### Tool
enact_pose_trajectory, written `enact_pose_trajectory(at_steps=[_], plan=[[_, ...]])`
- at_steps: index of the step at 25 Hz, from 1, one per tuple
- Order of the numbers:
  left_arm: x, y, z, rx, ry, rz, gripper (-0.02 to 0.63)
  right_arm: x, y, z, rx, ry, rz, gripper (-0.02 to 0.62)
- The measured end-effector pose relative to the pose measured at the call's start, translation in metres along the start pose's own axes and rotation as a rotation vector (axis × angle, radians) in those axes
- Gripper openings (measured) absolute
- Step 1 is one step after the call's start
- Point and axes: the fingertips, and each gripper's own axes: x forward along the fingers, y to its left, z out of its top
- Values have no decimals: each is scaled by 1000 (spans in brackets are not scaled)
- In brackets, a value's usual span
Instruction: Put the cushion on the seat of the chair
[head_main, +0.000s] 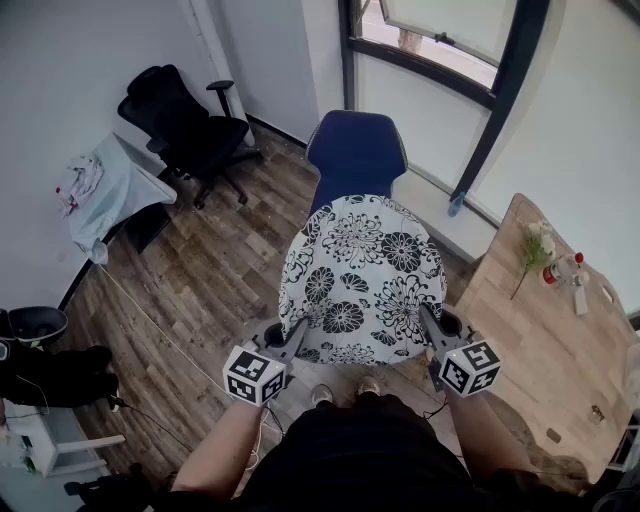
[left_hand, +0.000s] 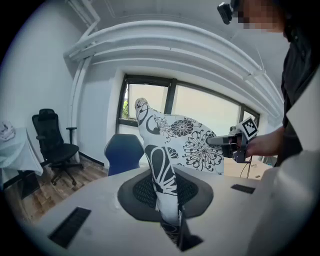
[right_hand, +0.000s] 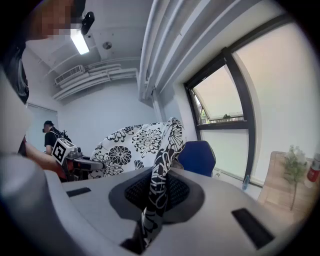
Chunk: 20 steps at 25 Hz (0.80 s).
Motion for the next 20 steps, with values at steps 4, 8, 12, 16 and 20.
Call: enact_pose_trajectory(at_steps=[4,8,12,16,20], plan=[[4,-5,3,-16,-39,10,23,-6,-2,4,-37,-7,2,43],[3,-7,-1,-16,-41,27,23,-2,-5,0,-42,-12,18,43],[8,-7,-6,-28,-28,75,23,0,-15,0,-36,-21,74,43],[13,-5,-6,-55,-3,107,23,5,-17,0,-31,16,116,43],[13,-6,-3,-46,32,75,24,7,-14,2,-11,32,91,43]])
